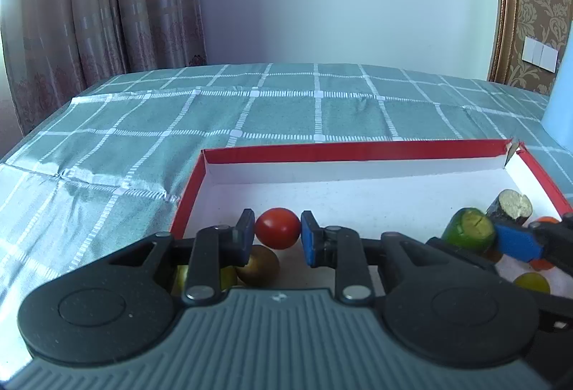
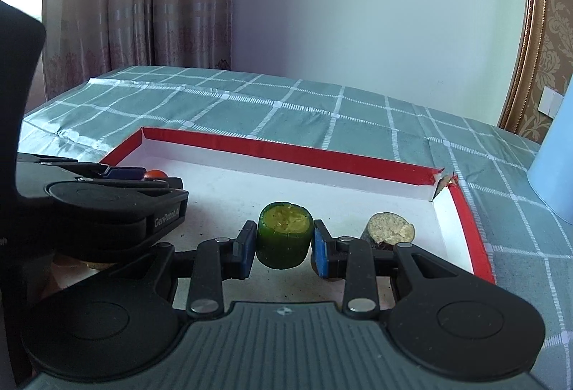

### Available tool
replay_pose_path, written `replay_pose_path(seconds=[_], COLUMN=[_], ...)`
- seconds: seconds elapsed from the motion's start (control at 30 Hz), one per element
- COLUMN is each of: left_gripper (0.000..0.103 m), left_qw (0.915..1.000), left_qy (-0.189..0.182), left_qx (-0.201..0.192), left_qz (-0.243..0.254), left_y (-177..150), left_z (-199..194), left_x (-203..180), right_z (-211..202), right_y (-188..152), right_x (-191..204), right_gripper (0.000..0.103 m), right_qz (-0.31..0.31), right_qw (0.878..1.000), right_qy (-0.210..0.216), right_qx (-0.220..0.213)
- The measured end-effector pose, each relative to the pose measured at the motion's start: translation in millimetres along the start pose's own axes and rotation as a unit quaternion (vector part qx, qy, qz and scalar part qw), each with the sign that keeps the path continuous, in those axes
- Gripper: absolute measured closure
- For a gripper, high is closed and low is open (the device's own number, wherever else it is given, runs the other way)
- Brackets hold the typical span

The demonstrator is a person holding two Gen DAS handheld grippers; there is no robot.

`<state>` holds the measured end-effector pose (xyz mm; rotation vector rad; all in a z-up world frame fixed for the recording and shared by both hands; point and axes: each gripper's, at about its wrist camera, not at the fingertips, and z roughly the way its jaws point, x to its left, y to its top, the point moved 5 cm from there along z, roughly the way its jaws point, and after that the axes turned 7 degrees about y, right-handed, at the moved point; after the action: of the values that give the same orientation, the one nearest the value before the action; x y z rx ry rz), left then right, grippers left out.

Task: Organize fruits
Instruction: 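Carry the cucumber and cherry tomato into the red box and open both tools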

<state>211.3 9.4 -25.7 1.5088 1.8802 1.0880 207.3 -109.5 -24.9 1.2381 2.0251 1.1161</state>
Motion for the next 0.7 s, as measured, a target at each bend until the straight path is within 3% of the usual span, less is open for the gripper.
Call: replay_pose_path(seconds=[0.27, 0.4, 0.6, 0.7], left_gripper=[0.077, 0.07, 0.043, 0.04], left_qw=[1.0, 1.0, 1.0, 0.9999], left_qy=[-0.001, 0.001, -0.005, -0.006], left_qx=[-0.003, 0.0, -0.003, -0.01], left_qz=[0.003, 0.001, 0.001, 0.0], left_y=[-0.8, -1.4, -3.1, -3.4], left_z=[-0.5, 0.6, -3.5, -7.7], left_x=[-1.4, -0.4, -1.3, -0.1], right_z=[6.9, 8.1, 9.2, 11.3], right_y=[-3.1, -4.0, -4.9, -6.2], right_x=[1.5, 2.4, -0.5, -2.7], right_gripper=[0.072, 0.072, 0.072, 0.071], right_qz=[0.0, -0.001, 0.008, 0.015], right_qw=[1.0, 1.0, 1.0, 1.0], right_qy=[0.0, -0.001, 0.005, 0.012], right_qx=[0.01, 0.012, 0.014, 0.021])
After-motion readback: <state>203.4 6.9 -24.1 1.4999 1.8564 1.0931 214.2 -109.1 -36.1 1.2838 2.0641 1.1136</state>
